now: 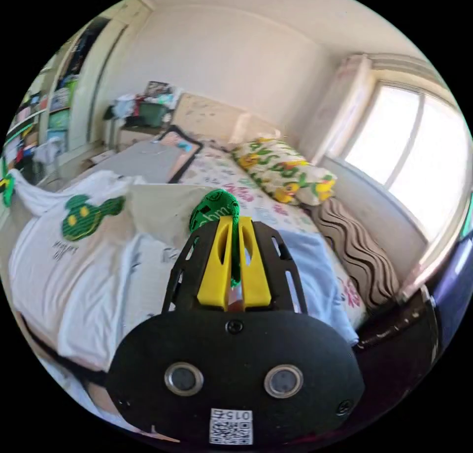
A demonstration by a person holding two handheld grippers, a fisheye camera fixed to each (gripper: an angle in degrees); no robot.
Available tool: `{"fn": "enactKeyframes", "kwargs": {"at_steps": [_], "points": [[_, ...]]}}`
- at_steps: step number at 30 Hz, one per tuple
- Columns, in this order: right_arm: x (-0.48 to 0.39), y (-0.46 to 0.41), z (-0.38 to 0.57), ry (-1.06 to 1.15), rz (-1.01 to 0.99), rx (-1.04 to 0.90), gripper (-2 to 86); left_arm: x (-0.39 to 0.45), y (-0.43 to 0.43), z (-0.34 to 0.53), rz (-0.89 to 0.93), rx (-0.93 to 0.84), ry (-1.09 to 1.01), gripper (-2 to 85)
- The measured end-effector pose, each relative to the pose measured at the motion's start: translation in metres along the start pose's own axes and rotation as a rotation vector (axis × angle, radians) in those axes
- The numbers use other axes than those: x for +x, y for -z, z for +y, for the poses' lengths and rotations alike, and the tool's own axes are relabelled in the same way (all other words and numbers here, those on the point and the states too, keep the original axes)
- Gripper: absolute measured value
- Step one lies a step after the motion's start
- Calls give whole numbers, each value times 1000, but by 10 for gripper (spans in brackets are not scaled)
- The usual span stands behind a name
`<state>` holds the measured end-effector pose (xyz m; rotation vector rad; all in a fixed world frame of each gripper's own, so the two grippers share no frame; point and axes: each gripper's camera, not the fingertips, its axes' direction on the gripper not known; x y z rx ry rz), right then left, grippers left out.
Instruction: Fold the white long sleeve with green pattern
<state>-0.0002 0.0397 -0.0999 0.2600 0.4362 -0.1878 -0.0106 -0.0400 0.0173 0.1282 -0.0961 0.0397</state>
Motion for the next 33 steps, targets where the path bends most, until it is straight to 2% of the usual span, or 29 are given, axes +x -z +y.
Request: {"fn": "enactKeyframes", "kwargs": {"at_steps": [1,2,4,8,11,18,21,22,25,28,33], "points": [[22,-17,-16,-114,38,-77,30,-14,-9,-2,-64,-29,41,63],[33,-19,-21,-179,-10,-86,51,-33,-19,3,-78,-84,96,80],[25,-7,-12,-115,-196,-17,79,-32,-15,31,51,-88,74,98],[-36,29,65,230,-689,-117,128,29,11,132,514,-164,-69,104],[-46,58,129,313,-859,-164,149,60,33,196,773,-217,-84,106],[16,68,203,144,-994,-299,140,62,52,291,982,-302,97,111],[40,72,206,71,-1035,-246,118,71,46,315,1032,-350,117,112],[49,75,205,50,-1090,-230,98,73,46,319,1031,-353,116,111],[71,87,202,31,-1063,-204,48,72,54,331,973,-321,124,93],[93,99,199,25,-1081,-195,10,65,63,337,967,-316,144,36],[141,132,199,9,-908,-161,-6,29,113,342,918,-222,157,-4]]}}
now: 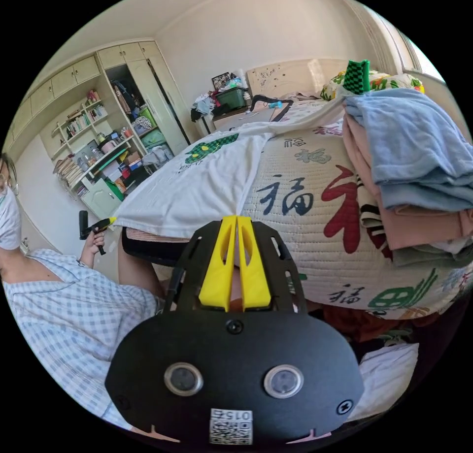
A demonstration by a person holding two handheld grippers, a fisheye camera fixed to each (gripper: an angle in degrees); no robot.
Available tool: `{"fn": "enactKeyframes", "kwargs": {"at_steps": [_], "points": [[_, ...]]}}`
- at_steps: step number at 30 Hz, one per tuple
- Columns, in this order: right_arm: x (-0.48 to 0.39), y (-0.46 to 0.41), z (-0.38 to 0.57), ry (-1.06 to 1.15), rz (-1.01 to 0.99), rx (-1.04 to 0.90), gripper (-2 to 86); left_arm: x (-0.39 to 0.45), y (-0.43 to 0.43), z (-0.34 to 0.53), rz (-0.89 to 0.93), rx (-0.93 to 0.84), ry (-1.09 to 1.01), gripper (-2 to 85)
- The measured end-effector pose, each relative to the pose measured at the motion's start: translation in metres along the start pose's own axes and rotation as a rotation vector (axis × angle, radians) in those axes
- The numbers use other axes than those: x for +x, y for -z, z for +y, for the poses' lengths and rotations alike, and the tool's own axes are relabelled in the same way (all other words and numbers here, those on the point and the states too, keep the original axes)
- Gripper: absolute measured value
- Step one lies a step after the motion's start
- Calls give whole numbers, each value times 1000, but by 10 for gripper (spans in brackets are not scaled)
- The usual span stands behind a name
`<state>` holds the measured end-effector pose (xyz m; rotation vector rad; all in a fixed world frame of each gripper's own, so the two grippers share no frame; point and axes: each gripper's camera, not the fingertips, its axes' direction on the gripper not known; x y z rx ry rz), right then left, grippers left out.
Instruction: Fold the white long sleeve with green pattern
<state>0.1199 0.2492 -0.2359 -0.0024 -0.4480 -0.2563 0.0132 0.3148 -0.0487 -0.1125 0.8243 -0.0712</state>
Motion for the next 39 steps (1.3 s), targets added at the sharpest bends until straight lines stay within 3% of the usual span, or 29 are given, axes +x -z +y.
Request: {"fn": "enactKeyframes", "kwargs": {"at_steps": [5,10,12,14,18,21,26,33,39], "points": [[25,56,21,-112,164,41,-6,8,23,15,-79,-19,-10,-4],[26,65,24,-95,10,58,24,-2,23,24,-46,-24,40,42],[22,56,16,-75,-54,31,109,-7,37,28,-61,50,65,90],[19,37,4,-36,-154,-21,133,-7,35,27,-54,57,64,100],[14,18,-6,27,-261,-110,78,-1,11,25,-15,-44,44,74],[11,31,-1,45,-231,-99,26,10,29,30,-24,-26,12,10],[10,62,14,30,-193,-79,3,27,65,33,-67,-8,-5,-4],[6,35,17,25,-112,-159,13,28,41,34,-121,-85,13,3],[10,78,31,-15,-65,13,82,45,98,34,-191,23,15,64]]}}
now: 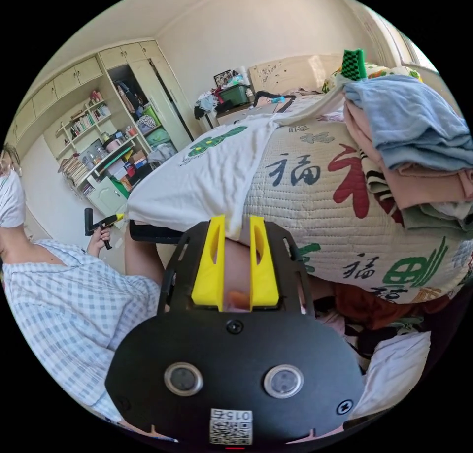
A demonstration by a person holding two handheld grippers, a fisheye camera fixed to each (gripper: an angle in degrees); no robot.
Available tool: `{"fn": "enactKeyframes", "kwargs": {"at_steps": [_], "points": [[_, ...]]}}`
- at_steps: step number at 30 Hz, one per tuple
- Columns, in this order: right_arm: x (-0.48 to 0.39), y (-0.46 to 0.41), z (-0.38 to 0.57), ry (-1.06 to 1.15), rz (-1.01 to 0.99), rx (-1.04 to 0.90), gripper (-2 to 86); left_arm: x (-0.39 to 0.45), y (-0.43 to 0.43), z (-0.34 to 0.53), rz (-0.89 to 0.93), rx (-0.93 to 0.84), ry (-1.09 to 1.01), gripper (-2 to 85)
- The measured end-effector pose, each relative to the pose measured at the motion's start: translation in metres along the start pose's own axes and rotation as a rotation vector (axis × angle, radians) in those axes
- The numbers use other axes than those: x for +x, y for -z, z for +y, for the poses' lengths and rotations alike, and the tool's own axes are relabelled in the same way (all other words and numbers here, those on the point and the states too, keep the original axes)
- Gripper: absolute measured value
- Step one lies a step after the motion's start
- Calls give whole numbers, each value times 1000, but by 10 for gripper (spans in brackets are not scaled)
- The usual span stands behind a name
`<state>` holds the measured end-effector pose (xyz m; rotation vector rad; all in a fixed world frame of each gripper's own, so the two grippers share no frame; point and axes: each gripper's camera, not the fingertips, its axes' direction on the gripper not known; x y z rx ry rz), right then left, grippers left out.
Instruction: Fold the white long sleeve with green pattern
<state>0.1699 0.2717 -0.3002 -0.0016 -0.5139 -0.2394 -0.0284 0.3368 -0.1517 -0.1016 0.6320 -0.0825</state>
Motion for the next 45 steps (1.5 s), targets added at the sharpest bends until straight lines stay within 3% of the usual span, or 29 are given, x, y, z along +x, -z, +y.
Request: {"fn": "enactKeyframes", "kwargs": {"at_steps": [3,7,10,12,18,24,28,30,35,37,40,42,45], "points": [[-13,5,-4,44,43,37,98,5,9,-8,-16,56,10,85],[-13,-43,-17,31,4,-82,112,11,-28,-18,109,-58,8,110],[-9,-67,-17,30,-101,-142,69,18,-26,-16,25,-46,19,62],[-11,-62,-12,43,-74,-101,43,22,-10,-15,142,-40,-2,15],[-14,-77,-2,27,-6,-75,10,41,4,-15,37,-41,-29,3],[-19,-110,2,32,29,-79,38,57,8,-22,13,-69,-31,24],[-21,-93,19,19,152,47,79,73,50,-25,-99,1,-59,57],[-32,-82,28,46,254,145,79,102,88,-29,-240,169,-134,62],[-115,-88,49,224,911,693,52,205,105,-42,-568,559,-495,71],[-136,-103,48,301,956,810,21,230,94,-55,-565,637,-542,81],[-142,-128,13,390,676,631,20,244,52,-98,-383,444,-565,88],[-134,-148,-11,410,504,475,47,235,6,-124,-257,160,-512,97],[-116,-172,-50,365,381,358,62,212,-21,-126,-331,126,-437,101]]}}
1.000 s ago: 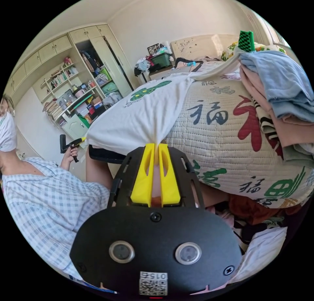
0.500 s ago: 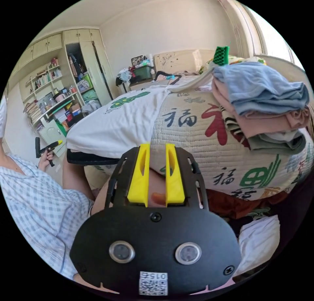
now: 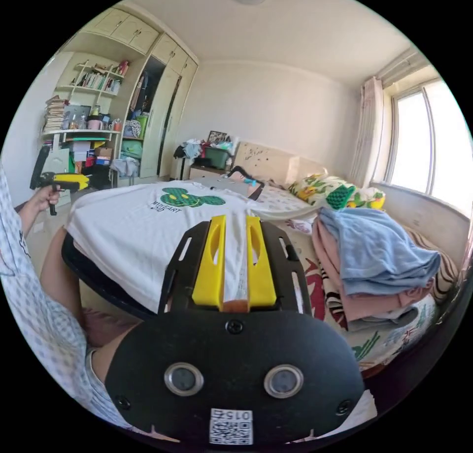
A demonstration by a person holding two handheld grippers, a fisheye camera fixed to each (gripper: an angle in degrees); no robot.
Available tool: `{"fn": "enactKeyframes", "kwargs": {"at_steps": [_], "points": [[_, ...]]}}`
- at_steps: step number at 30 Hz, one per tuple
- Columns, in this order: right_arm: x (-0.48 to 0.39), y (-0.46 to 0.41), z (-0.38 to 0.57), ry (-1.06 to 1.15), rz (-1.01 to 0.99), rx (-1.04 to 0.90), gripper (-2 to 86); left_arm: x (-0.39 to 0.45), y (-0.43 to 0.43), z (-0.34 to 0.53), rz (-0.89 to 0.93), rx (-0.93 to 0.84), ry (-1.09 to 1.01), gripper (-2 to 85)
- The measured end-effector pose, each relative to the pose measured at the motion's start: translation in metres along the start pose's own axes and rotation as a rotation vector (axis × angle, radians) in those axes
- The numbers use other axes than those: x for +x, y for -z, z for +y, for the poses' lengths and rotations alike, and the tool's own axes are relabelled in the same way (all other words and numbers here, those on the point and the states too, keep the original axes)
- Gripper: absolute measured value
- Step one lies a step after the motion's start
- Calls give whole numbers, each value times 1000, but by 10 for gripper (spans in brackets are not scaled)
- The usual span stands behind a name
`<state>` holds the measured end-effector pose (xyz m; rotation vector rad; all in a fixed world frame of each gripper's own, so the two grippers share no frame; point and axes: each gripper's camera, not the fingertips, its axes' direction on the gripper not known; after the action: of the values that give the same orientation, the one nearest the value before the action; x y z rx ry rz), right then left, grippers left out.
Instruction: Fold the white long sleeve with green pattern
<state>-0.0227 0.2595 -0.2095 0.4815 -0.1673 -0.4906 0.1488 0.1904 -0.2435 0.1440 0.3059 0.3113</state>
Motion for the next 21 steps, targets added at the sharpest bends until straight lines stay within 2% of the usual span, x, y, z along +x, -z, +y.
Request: {"fn": "enactKeyframes", "kwargs": {"at_steps": [1,3,5,8,18,21], "points": [[8,-20,-11,22,-39,-26,47,-7,-7,-1,3,-13,24,99],[24,-64,-33,45,-112,-142,16,-31,-44,-19,134,-121,69,89],[40,-136,-56,76,-270,-355,-5,-35,-73,-29,225,-227,68,86],[52,-208,-67,47,-389,-533,-9,-36,-88,-28,222,-229,80,84],[57,-266,-65,26,-243,-613,-8,-49,-114,-12,204,-228,152,81],[65,-259,-64,-18,-259,-535,0,-53,-120,-19,229,-228,158,88]]}}
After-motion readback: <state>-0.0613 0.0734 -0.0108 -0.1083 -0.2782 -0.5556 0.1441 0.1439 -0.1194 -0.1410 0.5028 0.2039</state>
